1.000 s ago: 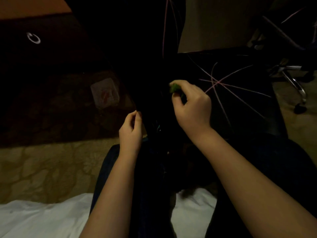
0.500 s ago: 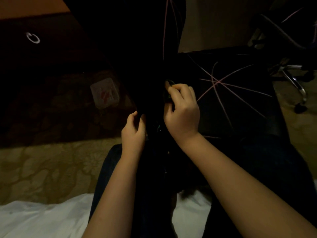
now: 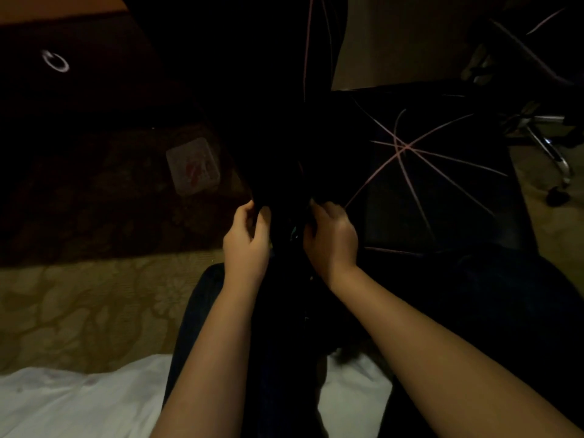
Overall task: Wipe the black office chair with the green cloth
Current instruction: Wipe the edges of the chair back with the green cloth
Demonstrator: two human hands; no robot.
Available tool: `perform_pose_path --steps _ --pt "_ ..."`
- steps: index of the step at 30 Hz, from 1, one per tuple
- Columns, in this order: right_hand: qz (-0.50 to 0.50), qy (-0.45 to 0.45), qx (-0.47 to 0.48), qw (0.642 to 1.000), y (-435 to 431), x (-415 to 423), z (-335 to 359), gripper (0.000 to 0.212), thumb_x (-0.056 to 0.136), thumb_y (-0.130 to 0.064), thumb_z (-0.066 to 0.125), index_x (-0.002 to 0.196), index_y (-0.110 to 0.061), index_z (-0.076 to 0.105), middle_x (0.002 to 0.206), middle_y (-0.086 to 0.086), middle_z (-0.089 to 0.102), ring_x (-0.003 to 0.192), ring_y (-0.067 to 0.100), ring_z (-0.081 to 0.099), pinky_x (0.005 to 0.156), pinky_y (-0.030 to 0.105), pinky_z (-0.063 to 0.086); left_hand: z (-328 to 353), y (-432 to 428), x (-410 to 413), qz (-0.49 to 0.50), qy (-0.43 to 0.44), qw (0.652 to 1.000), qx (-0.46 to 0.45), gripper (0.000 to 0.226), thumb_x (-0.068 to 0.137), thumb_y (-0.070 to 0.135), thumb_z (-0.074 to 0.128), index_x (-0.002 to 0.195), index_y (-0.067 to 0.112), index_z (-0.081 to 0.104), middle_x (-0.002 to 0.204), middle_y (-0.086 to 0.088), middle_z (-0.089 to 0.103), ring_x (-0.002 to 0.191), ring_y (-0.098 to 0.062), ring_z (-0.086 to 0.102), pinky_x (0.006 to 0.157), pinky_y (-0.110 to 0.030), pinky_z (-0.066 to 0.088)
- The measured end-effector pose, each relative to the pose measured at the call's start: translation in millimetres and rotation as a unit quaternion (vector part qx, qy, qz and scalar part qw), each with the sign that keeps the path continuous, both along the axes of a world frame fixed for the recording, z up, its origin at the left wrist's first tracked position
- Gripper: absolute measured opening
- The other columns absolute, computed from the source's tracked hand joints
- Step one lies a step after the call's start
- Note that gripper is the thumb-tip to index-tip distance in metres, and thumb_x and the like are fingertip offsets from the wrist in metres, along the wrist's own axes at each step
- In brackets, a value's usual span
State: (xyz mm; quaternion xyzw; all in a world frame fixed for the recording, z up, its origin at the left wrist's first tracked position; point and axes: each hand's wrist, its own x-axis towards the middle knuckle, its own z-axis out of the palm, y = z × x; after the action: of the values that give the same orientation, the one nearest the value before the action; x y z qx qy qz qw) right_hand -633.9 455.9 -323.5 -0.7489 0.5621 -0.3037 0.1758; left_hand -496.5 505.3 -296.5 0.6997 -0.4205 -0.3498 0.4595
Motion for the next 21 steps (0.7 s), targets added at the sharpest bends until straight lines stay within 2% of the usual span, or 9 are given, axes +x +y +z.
perform_pose_path --steps 2,6,11,14,17,19,21 --pt "0.023 0.033 0.044 0.998 2.5 3.2 -9.5 0.044 0.093 -0.014 0.055 0.137 -0.007 0.053 0.123 0.016 0.06 0.115 0.033 0.054 0.088 0.038 0.048 -0.8 1.6 -0.1 0.0 -0.001 1.0 -0.006 0.042 0.099 0.044 0.044 0.134 0.022 0.05 0.103 0.022 0.055 0.083 0.026 0.052 0.065 0.0 0.041" --pt "0.006 -0.014 0.051 0.999 2.2 6.4 -3.1 0.041 0.093 -0.012 0.055 0.133 -0.005 0.056 0.126 0.017 0.06 0.118 0.032 0.054 0.095 0.037 0.047 -2.6 2.1 3.8 -0.008 0.005 1.0 0.0 0.042 0.1 0.044 0.042 0.137 0.024 0.048 0.106 0.026 0.053 0.084 0.03 0.049 0.065 0.002 0.039" --pt "-0.047 -0.12 -0.004 0.992 -1.0 5.0 13.3 0.032 0.085 -0.001 0.061 0.116 0.0 0.067 0.109 0.02 0.067 0.102 0.035 0.064 0.086 0.04 0.053 -2.9 1.3 5.3 -0.004 0.012 1.0 -0.008 0.037 0.101 0.041 0.043 0.135 0.026 0.05 0.107 0.028 0.052 0.086 0.032 0.046 0.068 0.004 0.038" --pt "-0.086 -0.177 -0.036 0.98 0.1 6.3 23.7 0.032 0.083 0.004 0.061 0.114 0.002 0.067 0.105 0.019 0.068 0.099 0.031 0.065 0.089 0.029 0.049 -2.3 1.5 5.6 -0.005 0.018 1.0 -0.005 0.034 0.101 0.043 0.043 0.132 0.03 0.049 0.107 0.029 0.05 0.086 0.034 0.045 0.068 0.005 0.036" --pt "-0.101 -0.283 -0.056 0.952 0.4 6.4 47.7 0.038 0.081 0.007 0.062 0.118 -0.003 0.06 0.108 0.009 0.065 0.102 0.016 0.062 0.088 0.012 0.044 -3.4 1.3 5.4 -0.003 0.024 1.0 0.002 0.027 0.101 0.043 0.043 0.126 0.036 0.048 0.105 0.03 0.051 0.085 0.034 0.045 0.067 0.005 0.036" --pt "-0.094 -0.342 -0.1 0.93 -4.4 5.5 70.9 0.036 0.079 0.006 0.064 0.112 -0.006 0.057 0.105 0.0 0.062 0.1 0.005 0.06 0.087 0.011 0.045 -4.4 1.4 5.6 0.0 0.019 1.0 0.003 0.028 0.101 0.042 0.043 0.127 0.035 0.05 0.105 0.03 0.051 0.086 0.034 0.044 0.067 0.006 0.036" --pt "-0.08 -0.328 -0.188 0.923 -10.5 4.8 90.6 0.03 0.075 0.005 0.065 0.103 -0.003 0.06 0.102 0.0 0.062 0.098 0.006 0.06 0.089 0.013 0.045 -5.3 1.1 6.1 0.005 0.021 1.0 0.006 0.031 0.101 0.043 0.044 0.129 0.033 0.051 0.104 0.03 0.052 0.086 0.034 0.045 0.066 0.006 0.036"
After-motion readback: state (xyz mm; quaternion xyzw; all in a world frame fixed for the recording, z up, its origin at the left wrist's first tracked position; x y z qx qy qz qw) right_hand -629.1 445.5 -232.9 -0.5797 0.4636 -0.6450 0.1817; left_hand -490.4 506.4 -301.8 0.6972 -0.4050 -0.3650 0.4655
